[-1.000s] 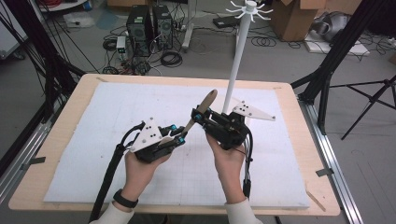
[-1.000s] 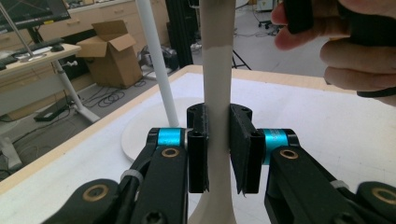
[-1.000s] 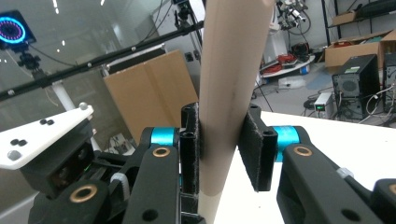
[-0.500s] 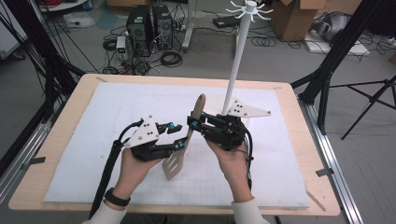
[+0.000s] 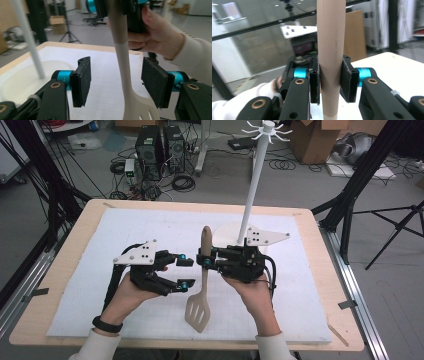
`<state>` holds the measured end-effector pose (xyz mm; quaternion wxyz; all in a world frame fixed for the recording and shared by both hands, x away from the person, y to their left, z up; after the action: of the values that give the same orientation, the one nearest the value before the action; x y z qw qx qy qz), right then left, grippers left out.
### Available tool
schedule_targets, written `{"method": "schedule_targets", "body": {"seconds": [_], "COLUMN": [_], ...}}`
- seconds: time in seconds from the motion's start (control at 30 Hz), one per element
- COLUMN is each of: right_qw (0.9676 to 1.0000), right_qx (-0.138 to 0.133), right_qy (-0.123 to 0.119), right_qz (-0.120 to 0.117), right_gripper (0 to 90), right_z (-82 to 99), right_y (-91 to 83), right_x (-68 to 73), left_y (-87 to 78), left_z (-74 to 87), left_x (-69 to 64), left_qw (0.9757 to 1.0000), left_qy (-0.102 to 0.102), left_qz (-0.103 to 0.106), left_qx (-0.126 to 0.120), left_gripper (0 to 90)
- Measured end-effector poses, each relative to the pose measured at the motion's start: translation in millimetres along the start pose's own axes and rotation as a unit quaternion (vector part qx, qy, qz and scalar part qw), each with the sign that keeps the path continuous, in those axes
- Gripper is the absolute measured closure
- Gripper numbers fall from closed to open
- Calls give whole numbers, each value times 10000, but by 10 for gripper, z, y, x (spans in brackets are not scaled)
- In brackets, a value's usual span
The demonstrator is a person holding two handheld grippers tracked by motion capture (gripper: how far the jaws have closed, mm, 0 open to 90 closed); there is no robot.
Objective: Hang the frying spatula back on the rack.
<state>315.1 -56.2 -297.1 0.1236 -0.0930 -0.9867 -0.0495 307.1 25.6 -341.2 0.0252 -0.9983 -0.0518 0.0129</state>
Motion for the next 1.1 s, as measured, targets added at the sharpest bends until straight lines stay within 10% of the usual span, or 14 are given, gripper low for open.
{"method": "schedule_targets", "body": {"seconds": [0.4,1.1], "right_qw": [9986,9973], "right_qx": [145,193], "right_qy": [-106,-224], "right_qz": [-497,-678], "right_gripper": [719,718], "right_z": [-6,-16], "right_y": [11,-29], "right_x": [158,215], "left_y": [122,271], "left_z": [-47,-76], "left_x": [-129,-170], "left_qw": [9960,9917], "left_qy": [-97,-9], "left_qz": [832,1253], "left_qx": [-316,-293], "left_gripper": [487,749]}}
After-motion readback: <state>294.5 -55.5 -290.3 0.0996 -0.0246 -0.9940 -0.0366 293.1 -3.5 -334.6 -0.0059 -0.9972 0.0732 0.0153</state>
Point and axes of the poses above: each handheld gripper's, and its own axes: y roughly forward along the jaws, z roughly out of its underside, x roughly to its left, the point moved 10 cm from there along y, roughly forward along the jaws, and after that the axes turned 7 degrees about -x, right-handed, at the moved point
